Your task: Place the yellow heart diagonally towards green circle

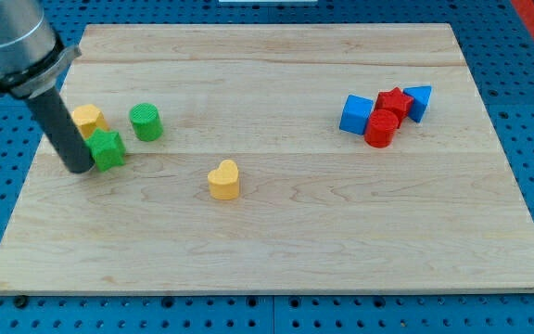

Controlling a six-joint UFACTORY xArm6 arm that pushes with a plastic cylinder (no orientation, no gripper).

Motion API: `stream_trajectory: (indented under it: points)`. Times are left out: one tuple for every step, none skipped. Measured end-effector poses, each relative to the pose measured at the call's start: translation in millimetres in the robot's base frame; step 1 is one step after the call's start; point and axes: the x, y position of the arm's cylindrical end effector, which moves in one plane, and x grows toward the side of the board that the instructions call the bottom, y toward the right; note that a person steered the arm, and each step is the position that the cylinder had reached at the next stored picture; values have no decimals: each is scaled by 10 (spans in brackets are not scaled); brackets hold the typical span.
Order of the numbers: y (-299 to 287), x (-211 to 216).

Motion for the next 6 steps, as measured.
stream_trajectory:
  points:
    - [101,-207]
    - [-54,459]
    - [558,1174]
    - [1726,1178]
    - [2192,638]
    - [1812,307]
